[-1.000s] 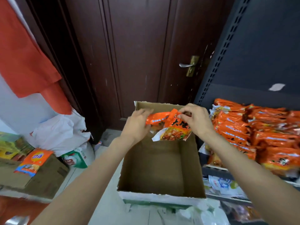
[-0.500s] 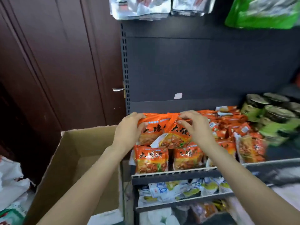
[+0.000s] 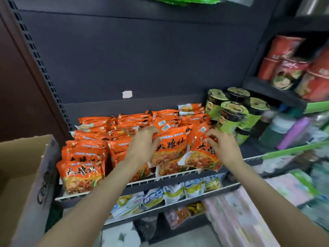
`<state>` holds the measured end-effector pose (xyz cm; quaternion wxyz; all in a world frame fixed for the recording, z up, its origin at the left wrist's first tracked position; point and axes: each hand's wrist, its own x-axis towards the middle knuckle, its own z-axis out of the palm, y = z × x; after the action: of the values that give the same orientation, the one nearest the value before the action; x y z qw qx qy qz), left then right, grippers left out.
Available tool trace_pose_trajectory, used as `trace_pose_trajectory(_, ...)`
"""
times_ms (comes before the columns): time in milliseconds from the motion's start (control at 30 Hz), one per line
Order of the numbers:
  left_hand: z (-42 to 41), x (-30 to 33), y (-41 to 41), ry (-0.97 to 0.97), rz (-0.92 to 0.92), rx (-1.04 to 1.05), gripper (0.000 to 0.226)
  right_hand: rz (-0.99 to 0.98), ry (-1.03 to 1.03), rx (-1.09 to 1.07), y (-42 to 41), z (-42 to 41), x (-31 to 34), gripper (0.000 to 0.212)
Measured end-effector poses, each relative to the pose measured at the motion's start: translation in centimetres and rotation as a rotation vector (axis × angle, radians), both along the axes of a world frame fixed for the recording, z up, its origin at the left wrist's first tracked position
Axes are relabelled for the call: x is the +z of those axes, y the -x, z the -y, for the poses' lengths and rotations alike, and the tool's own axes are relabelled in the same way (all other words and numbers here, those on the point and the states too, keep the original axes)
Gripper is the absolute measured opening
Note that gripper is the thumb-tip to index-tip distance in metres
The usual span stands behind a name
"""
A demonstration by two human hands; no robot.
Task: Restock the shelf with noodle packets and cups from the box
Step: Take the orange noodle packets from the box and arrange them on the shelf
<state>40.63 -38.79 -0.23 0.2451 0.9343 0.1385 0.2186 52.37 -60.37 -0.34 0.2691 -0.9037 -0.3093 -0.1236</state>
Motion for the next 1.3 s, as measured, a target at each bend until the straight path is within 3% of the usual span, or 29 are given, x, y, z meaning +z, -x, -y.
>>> trace_pose_trajectory(267, 1.2, -2.1, -7.0, 0.019, -0.121, -0.029, 0.014, 0.102, 0.132, -0.038, -6.9, 1.0, -3.0, 0.019)
trace_pose_trajectory(433, 1.0, -3.4, -8.5, 0.044, -0.151, -0.036, 0.014, 0.105, 0.085, 0.031, -9.1, 0.2, -6.6, 0.011)
trace_pose_trajectory(567, 1.7, -4.5, -8.3, 0.072, -0.173, -0.023, 0.014, 0.089, 0.075, 0.150, -9.4, 0.3, -9.1, 0.017)
trace_pose_trajectory(667, 2.5, -4.8, -7.8, 0.087, -0.174, 0.030, 0.013, -0.003, 0.162, 0.194, -10.0, 0.4, -9.1, 0.030)
trace_pose_trajectory(733, 3.0, -5.0, -7.4, 0.103, -0.165, 0.076, 0.018, -0.040, 0.332, 0.263, -10.5, 1.0, -9.2, 0.056)
trace_pose_trajectory(800, 3.6, -5.0, -6.9, 0.111, -0.151, 0.118, 0.020, 0.046, 0.527, 0.275, -10.5, 1.6, -9.6, 0.085)
trace_pose_trajectory(867, 4.0, -5.2, -6.5, 0.111, -0.151, 0.149, 0.020, 0.152, 0.615, 0.263, -10.2, 2.0, -10.3, 0.101)
trace_pose_trajectory(1133, 5.0, -5.1, -5.9, 0.090, -0.121, 0.229, 0.012, 0.270, 0.588, 0.230, -11.3, 1.5, -11.4, 0.112)
trace_pose_trajectory(1300, 5.2, -5.5, -5.4, 0.074, -0.125, 0.261, 0.012, 0.242, 0.608, 0.229, -11.2, 0.7, -11.5, 0.102)
